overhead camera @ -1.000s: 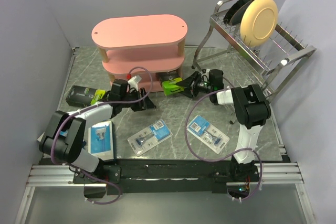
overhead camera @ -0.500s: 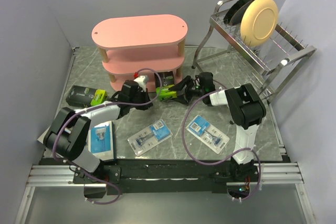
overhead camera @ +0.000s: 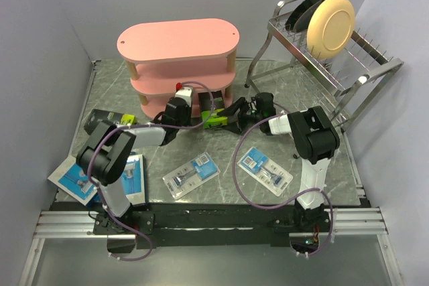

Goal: Place and organize the shaving razors onto the shelf

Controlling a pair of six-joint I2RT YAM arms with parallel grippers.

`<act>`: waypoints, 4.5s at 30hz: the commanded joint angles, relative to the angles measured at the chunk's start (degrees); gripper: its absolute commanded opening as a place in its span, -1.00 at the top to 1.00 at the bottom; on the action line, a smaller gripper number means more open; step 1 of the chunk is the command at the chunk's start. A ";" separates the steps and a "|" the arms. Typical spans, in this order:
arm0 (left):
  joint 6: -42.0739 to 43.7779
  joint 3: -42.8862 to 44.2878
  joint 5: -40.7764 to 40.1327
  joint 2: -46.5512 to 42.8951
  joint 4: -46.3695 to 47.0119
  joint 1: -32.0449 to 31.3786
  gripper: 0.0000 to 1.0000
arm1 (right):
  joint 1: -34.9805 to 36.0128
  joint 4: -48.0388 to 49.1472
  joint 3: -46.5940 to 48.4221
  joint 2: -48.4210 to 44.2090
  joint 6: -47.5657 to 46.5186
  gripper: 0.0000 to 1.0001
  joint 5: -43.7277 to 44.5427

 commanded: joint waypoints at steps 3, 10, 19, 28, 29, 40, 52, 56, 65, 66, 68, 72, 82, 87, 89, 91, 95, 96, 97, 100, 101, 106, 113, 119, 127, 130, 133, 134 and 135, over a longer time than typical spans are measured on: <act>1.05 7.35 0.82 6.00 7.05 -0.52 0.98 | -0.21 3.41 2.15 2.00 3.15 -0.45 0.39; 1.22 15.26 3.02 11.64 6.53 -1.49 0.98 | 0.06 8.24 1.62 3.41 7.11 -0.33 0.74; 0.08 14.30 0.65 9.89 3.81 -2.72 0.95 | 0.14 8.77 4.17 4.81 9.84 -0.04 1.61; -3.08 3.58 0.91 -3.37 -5.51 -3.33 0.91 | -1.08 -0.54 12.69 7.01 2.46 -0.09 -0.05; -3.34 2.71 1.35 -5.47 -6.82 -3.33 0.89 | -1.17 -1.33 13.13 7.19 2.19 -0.10 0.12; -2.39 -2.14 1.27 -8.84 -4.03 -5.09 0.85 | -3.19 -6.00 12.35 3.68 -3.61 -0.53 0.47; 3.59 5.42 -6.46 1.52 2.47 -5.09 0.77 | -3.02 -7.67 7.34 -3.88 -6.42 -1.00 0.39; 7.81 7.35 -8.49 4.87 7.48 -4.83 0.77 | -3.02 -5.39 2.78 -7.13 -4.68 -1.00 0.03; 8.79 13.50 -8.23 12.43 11.10 -4.30 0.75 | -4.42 -4.32 0.04 -15.74 -7.83 -1.00 -4.01; 8.96 13.94 -8.32 12.87 12.14 -4.21 0.74 | -4.60 -4.50 -0.13 -16.19 -8.09 -1.00 -4.01; 9.48 15.52 -8.06 14.28 12.06 -4.21 0.70 | -5.21 -5.11 -0.92 -16.98 -8.97 -1.00 -3.49; 10.10 17.99 -8.05 15.95 11.44 -4.21 0.64 | -5.92 -4.50 -1.72 -16.28 -8.19 -1.00 -3.22; 10.72 17.46 -8.23 15.78 11.97 -4.39 0.35 | -6.71 -4.59 -0.22 -14.17 -8.53 -1.00 -3.57; 11.07 11.77 -8.76 9.74 12.85 -4.56 0.26 | -6.80 -6.43 0.74 -14.78 -11.16 -1.00 -4.53; 11.07 9.21 -8.67 6.74 12.50 -4.65 0.21 | -6.71 -7.31 1.79 -14.87 -13.10 -1.00 -5.32; 9.41 6.66 -8.76 1.99 8.30 -4.65 0.16 | -6.71 -9.49 2.93 -15.22 -16.33 -1.00 -6.03; 4.49 2.27 -5.60 -7.32 -2.07 -4.74 0.12 | -6.80 -18.10 5.05 -17.15 -26.61 -1.00 -6.73; 3.43 0.17 -4.03 -11.60 -4.44 -4.83 0.12 | -6.80 -24.13 6.35 -17.59 -33.08 -1.00 -6.82; 1.25 -0.98 -2.62 -13.91 -8.29 -4.83 0.08 | -6.80 -27.06 7.15 -18.38 -36.71 -1.00 -6.65; -2.71 -5.38 3.10 -23.31 -16.72 -4.83 -0.07 | -6.71 -39.54 9.70 -19.88 -49.90 -1.00 -4.81; -4.12 -6.08 3.02 -25.42 -19.38 -4.65 -0.10 | -6.71 -41.40 9.97 -20.23 -51.93 -1.00 -4.11; -11.25 -8.37 7.22 -36.42 -33.72 2.45 -0.34 | -4.34 -43.97 8.83 -21.90 -55.30 -0.97 -0.24; -14.06 -6.27 13.30 -42.84 -46.11 26.33 0.07 | 0.84 -35.70 8.91 -15.85 -45.45 0.42 1.07; -15.21 -6.09 12.78 -46.89 -49.73 41.19 -0.17 | 1.64 -30.61 11.38 -8.73 -34.30 0.55 3.81; -19.96 -6.00 20.06 -44.52 -48.33 56.78 -0.74 | 1.64 -20.15 16.64 1.20 -21.38 0.53 2.85; -19.96 -6.35 22.79 -43.73 -46.39 57.92 -0.82 | 1.64 -16.11 19.11 4.45 -17.33 0.50 1.97; -18.99 -7.32 23.76 -42.59 -44.90 58.89 -0.84 | 1.90 -13.38 21.57 7.09 -13.72 0.47 1.70; -18.90 -8.11 23.68 -42.24 -44.46 59.16 -0.84 | 1.99 -13.29 22.70 7.62 -13.55 0.46 1.79; -18.82 -8.55 23.67 -42.06 -43.84 59.42 -0.84 | 2.25 -13.55 23.15 8.24 -13.37 0.46 1.70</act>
